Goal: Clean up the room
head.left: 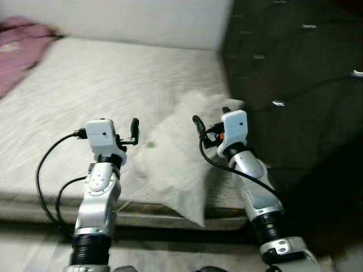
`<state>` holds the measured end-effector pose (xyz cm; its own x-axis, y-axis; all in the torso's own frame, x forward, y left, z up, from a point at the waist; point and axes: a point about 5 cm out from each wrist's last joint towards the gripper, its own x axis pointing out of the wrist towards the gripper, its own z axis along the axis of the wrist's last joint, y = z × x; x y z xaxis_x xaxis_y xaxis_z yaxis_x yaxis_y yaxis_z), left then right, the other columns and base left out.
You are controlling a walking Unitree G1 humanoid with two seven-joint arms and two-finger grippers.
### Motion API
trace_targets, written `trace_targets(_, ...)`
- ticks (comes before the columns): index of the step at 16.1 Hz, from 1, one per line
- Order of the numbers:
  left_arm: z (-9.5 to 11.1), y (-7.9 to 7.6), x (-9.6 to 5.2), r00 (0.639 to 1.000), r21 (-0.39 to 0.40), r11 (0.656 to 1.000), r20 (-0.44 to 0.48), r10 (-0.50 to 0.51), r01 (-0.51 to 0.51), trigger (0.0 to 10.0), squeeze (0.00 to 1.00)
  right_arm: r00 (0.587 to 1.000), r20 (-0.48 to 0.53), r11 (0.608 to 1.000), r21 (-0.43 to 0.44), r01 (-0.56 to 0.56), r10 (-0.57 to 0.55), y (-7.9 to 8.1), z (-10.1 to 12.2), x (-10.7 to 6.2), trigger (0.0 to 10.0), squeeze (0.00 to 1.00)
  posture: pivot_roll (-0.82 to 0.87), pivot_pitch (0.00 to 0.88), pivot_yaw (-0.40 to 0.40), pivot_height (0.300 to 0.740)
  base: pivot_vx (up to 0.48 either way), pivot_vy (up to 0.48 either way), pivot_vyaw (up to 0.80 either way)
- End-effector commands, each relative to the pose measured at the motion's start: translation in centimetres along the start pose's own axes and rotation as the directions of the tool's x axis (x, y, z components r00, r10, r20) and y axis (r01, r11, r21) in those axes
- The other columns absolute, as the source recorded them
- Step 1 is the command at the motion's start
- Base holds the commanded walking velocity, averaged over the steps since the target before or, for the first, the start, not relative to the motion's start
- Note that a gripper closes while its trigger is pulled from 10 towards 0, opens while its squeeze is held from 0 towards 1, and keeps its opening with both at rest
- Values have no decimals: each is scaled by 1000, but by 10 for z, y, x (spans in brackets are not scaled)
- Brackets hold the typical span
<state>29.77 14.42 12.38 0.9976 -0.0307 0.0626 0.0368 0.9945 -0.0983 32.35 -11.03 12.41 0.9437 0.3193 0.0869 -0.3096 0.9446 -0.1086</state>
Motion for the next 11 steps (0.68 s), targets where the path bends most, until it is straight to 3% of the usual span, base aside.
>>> trace_targets(1,2,1,1,1000,7,1000,6,-5,5,10000,0,1000,-1,1000,6,-1,1,0,1,2,10000,0,21,0,-67,740,285,0,0)
trace_targets(3,2,2,1,1000,6,1000,6,-5,5,10000,0,1000,1,1000,7,0,0,0,2,3,10000,0,20,0,-67,740,253,0,0)
trace_targets(11,2,3,-3,1000,17,1000,2,14,-14,10000,0,1000,17,999,37,-6,6,0,6,1,10000,0,26,0,-64,740,0,0,0)
